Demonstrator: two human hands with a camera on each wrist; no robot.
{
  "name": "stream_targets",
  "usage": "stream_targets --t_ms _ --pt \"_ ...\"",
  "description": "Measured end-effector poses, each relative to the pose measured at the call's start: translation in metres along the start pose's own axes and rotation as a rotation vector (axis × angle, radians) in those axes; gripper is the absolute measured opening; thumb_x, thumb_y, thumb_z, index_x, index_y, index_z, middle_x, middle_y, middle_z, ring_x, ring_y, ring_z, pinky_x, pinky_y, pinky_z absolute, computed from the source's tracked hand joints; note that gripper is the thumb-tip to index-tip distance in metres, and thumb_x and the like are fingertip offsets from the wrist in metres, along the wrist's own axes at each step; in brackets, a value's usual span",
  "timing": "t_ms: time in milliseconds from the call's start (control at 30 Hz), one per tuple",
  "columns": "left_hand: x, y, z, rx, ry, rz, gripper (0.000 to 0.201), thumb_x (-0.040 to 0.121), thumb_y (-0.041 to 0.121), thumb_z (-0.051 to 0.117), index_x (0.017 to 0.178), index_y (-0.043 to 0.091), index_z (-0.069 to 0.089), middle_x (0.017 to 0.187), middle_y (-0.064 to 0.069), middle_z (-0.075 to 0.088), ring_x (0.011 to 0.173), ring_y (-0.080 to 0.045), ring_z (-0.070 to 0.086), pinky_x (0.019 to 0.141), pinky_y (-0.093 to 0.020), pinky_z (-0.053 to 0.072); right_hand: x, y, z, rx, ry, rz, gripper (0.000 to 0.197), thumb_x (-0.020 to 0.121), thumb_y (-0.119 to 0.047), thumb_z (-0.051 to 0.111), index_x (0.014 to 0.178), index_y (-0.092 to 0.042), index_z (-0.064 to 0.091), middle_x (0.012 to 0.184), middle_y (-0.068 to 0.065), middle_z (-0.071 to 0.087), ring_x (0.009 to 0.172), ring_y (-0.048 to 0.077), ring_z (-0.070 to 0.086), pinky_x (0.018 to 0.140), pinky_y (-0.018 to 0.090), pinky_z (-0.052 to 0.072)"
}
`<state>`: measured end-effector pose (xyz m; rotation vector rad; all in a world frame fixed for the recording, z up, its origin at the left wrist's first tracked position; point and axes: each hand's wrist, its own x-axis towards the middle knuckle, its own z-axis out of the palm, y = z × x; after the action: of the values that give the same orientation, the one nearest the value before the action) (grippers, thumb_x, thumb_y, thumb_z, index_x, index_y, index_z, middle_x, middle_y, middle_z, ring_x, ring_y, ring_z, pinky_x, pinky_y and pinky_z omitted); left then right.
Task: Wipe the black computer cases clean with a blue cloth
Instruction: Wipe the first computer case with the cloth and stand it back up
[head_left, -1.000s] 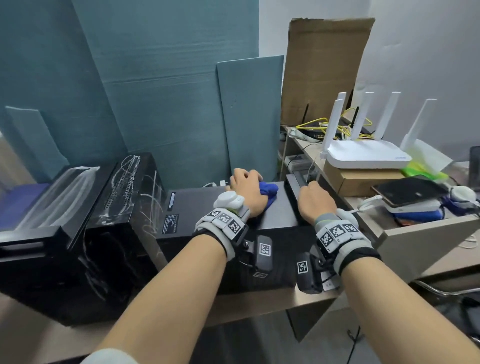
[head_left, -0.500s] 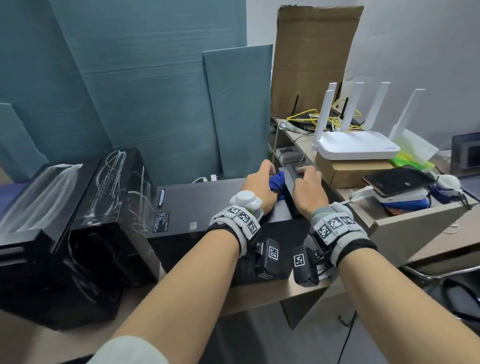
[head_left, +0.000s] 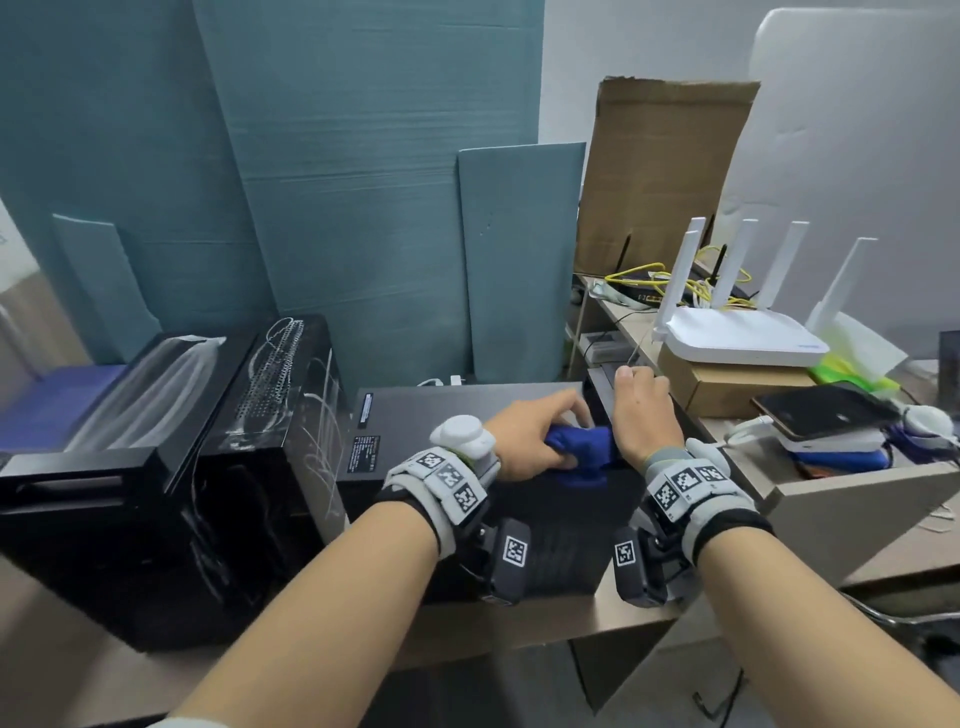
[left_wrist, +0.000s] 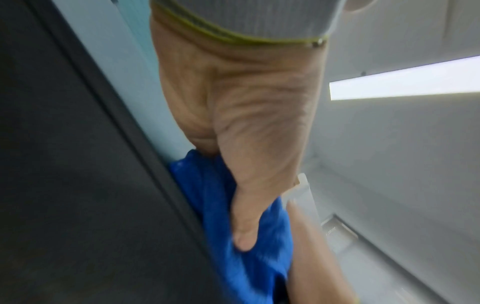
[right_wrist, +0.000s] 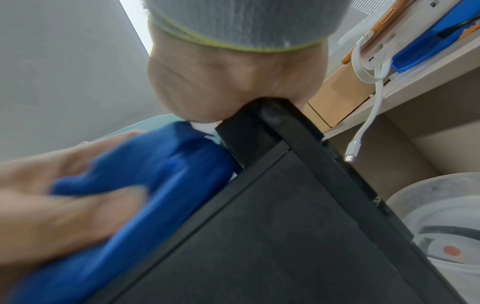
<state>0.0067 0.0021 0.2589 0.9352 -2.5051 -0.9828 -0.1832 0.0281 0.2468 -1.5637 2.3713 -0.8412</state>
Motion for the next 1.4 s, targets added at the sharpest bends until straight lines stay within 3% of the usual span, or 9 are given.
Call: stream_targets --t_ms 33,100,200,267,333,533,900,1167,1400 --pt "-0.007 -0.006 -0.012 0.026 0.021 -0.019 0.040 0.082 0.019 0.071 0.111 0.036 0.049 0.098 0.006 0.073 0.085 -0.018 0.065 0.082 -0.032 0.053 0.003 0.002 0.001 -0.004 0.001 -0.003 0.077 0.090 -0.046 0.000 0.130 -0.002 0.049 0.129 0.026 0.047 0.118 0.039 0.044 0.094 0.051 0.038" --pt "-0.017 -0.026 -0.044 0.147 0.273 -0.154 0.036 0.085 0.020 0.065 0.115 0.032 0.049 0.101 -0.001 0.070 0.092 -0.026 0.065 0.084 -0.038 0.053 0.007 0.003 0.004 -0.002 0.003 0.021 0.083 0.088 -0.055 -0.004 0.130 -0.006 0.049 0.131 0.024 0.048 0.119 0.040 0.044 0.096 0.052 0.038" --pt "-0.033 -0.066 -0.086 0.400 0.692 -0.606 0.034 0.091 0.022 0.060 0.122 0.017 0.047 0.120 -0.016 0.056 0.110 -0.039 0.056 0.087 -0.044 0.046 0.002 -0.001 0.000 0.044 0.011 0.070 0.058 0.102 -0.054 0.022 0.129 -0.012 0.050 0.133 0.021 0.049 0.125 0.041 0.044 0.103 0.054 0.036" --pt "-0.043 -0.089 -0.091 0.431 0.678 -0.852 0.040 0.092 0.026 0.062 0.125 0.012 0.046 0.130 -0.020 0.049 0.119 -0.040 0.051 0.091 -0.045 0.044 0.001 -0.002 -0.002 0.034 0.013 0.065 0.053 0.104 -0.052 0.027 0.131 -0.012 0.050 0.135 0.021 0.050 0.127 0.041 0.045 0.103 0.054 0.038" --pt "-0.043 -0.108 -0.080 0.449 0.651 -0.925 0.042 0.093 0.031 0.064 0.125 0.011 0.046 0.133 -0.020 0.046 0.122 -0.039 0.048 0.094 -0.045 0.043 0.002 -0.002 -0.004 0.029 -0.002 0.057 0.054 0.104 -0.052 0.027 0.134 -0.012 0.048 0.138 0.021 0.050 0.128 0.041 0.045 0.103 0.054 0.038" --pt "-0.013 -0.106 -0.060 0.487 0.707 -0.917 0.038 0.091 0.026 0.065 0.120 0.013 0.044 0.130 -0.015 0.046 0.120 -0.035 0.048 0.093 -0.044 0.042 -0.002 -0.003 -0.005 0.033 -0.076 0.008 0.046 0.105 -0.042 0.028 0.141 -0.017 0.044 0.143 0.017 0.049 0.128 0.041 0.043 0.105 0.054 0.036" --pt "0.084 -0.016 0.032 0.550 0.461 -0.499 0.030 0.095 0.026 0.059 0.119 0.017 0.046 0.122 -0.010 0.046 0.110 -0.031 0.049 0.084 -0.039 0.039 0.005 0.006 -0.004 0.103 -0.102 0.006 0.047 0.107 -0.038 0.030 0.149 -0.021 0.037 0.147 0.016 0.045 0.132 0.040 0.038 0.108 0.051 0.031" --pt "0.040 -0.011 0.037 0.448 0.311 -0.260 0.039 0.093 0.038 0.063 0.126 0.021 0.050 0.121 -0.011 0.048 0.111 -0.034 0.049 0.088 -0.042 0.040 0.009 0.000 -0.001 -0.238 -0.120 -0.024 0.051 0.105 -0.037 0.036 0.150 -0.013 0.033 0.143 0.018 0.045 0.132 0.039 0.041 0.102 0.051 0.037" --pt "-0.036 -0.052 -0.007 0.543 0.452 -0.476 0.037 0.094 0.041 0.060 0.125 0.022 0.049 0.124 -0.008 0.049 0.116 -0.031 0.049 0.091 -0.041 0.040 0.011 -0.014 0.005 -0.493 -0.168 -0.004 0.061 0.106 -0.041 0.040 0.154 -0.008 0.021 0.144 0.025 0.041 0.130 0.043 0.045 0.102 0.049 0.039"
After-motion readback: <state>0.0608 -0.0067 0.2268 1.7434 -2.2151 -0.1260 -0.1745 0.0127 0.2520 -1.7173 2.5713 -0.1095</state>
